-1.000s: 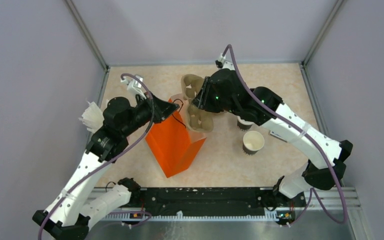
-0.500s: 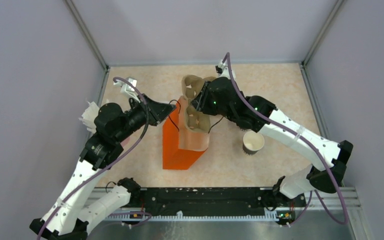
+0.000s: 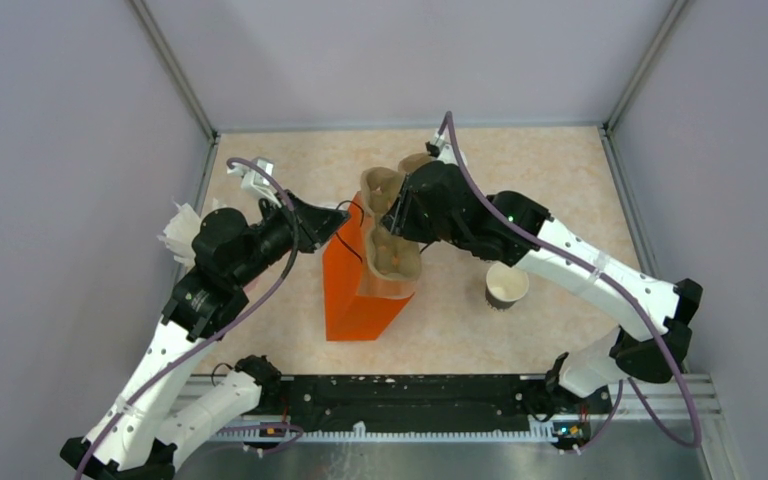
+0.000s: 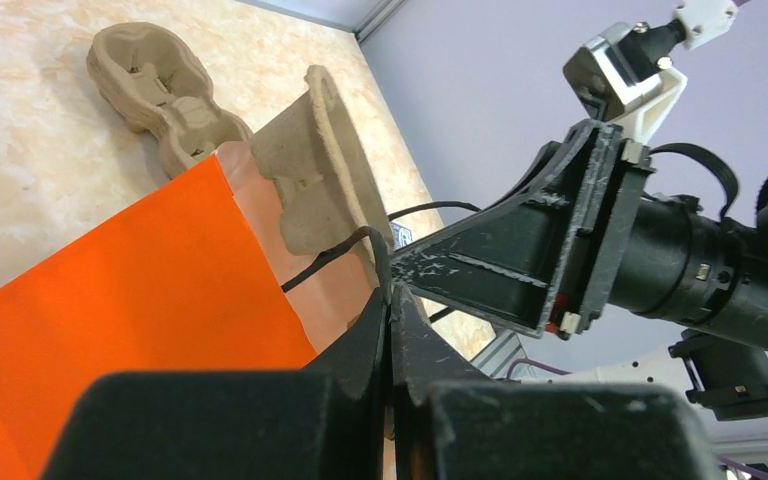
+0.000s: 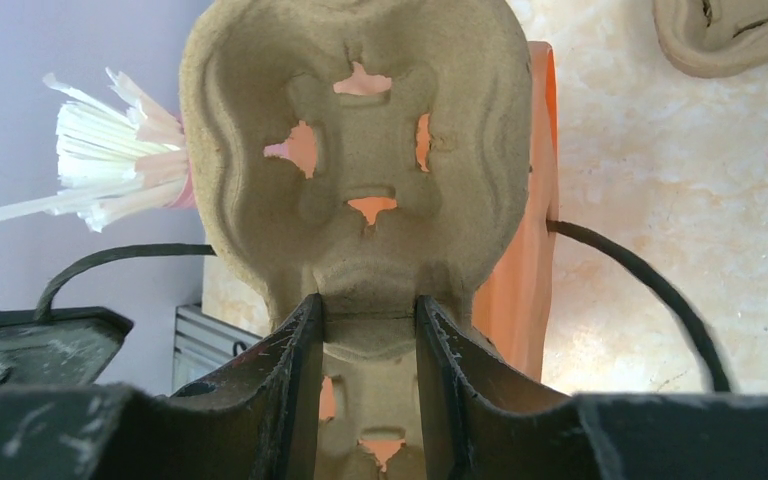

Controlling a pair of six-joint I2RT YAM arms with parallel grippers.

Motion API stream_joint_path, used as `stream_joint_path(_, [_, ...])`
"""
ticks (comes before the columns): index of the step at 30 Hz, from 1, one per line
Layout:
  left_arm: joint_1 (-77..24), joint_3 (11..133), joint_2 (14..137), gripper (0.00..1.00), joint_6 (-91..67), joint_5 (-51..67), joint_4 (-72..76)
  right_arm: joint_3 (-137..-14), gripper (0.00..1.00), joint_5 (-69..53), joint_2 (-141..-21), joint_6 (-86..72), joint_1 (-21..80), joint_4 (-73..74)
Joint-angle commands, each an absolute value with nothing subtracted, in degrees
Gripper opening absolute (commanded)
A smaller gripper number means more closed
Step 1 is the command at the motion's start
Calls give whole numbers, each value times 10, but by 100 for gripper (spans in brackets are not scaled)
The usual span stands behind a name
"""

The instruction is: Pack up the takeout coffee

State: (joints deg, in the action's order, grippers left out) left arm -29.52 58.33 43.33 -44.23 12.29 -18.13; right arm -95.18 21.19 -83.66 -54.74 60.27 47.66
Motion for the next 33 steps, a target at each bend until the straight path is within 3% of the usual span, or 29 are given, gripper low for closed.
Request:
stream_joint_path(1, [-294, 584, 427, 0, -439, 108, -164, -994, 30, 207, -840, -575, 612, 508])
stream_joint_path(33, [-294, 591, 410, 0, -429, 113, -182, -962, 30, 212, -876, -584, 619, 456])
